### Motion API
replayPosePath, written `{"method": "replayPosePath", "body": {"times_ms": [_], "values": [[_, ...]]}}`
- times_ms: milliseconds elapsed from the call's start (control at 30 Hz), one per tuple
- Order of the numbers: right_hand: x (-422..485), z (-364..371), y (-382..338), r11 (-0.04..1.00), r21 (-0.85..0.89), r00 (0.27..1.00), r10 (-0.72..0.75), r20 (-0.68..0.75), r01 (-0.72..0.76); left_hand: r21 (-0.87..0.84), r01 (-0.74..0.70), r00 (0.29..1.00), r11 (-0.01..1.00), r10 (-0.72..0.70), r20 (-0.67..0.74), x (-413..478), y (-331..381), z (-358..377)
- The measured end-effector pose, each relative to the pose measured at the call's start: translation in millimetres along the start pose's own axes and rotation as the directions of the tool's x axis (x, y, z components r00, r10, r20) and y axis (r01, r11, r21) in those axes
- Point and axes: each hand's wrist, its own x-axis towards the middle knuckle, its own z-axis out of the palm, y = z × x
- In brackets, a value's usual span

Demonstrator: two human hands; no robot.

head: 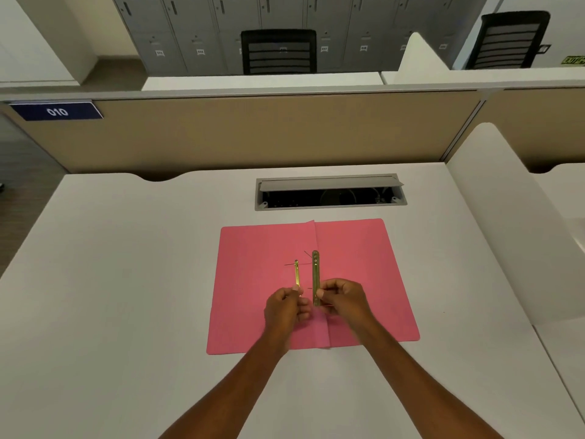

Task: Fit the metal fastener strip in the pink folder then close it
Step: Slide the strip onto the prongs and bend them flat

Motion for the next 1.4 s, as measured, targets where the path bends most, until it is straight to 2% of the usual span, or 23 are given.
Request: {"method": "replayPosePath", "body": {"times_ms": [200,467,700,1400], "values": [[4,12,-3,0.999,-0.020,0.999,-0.026,-0.032,0.025,-0.035,0.060,0.987,0.998,-0.054,0.151,5,9,4],[10,12,-2,0.998,-0.052,0.995,-0.028,-0.097,0.023,-0.079,0.146,0.973,0.986,-0.129,0.189,8,11,10],[14,9,2,0.996,-0.086,0.988,-0.040,-0.149,0.027,-0.047,0.194,0.951,0.980,-0.176,0.255,9,11,13],[22,13,0,0.969,-0.247,0.972,-0.080,-0.223,0.023,-0.049,0.239,0.935,0.970,-0.217,0.282,9,8,16]]}}
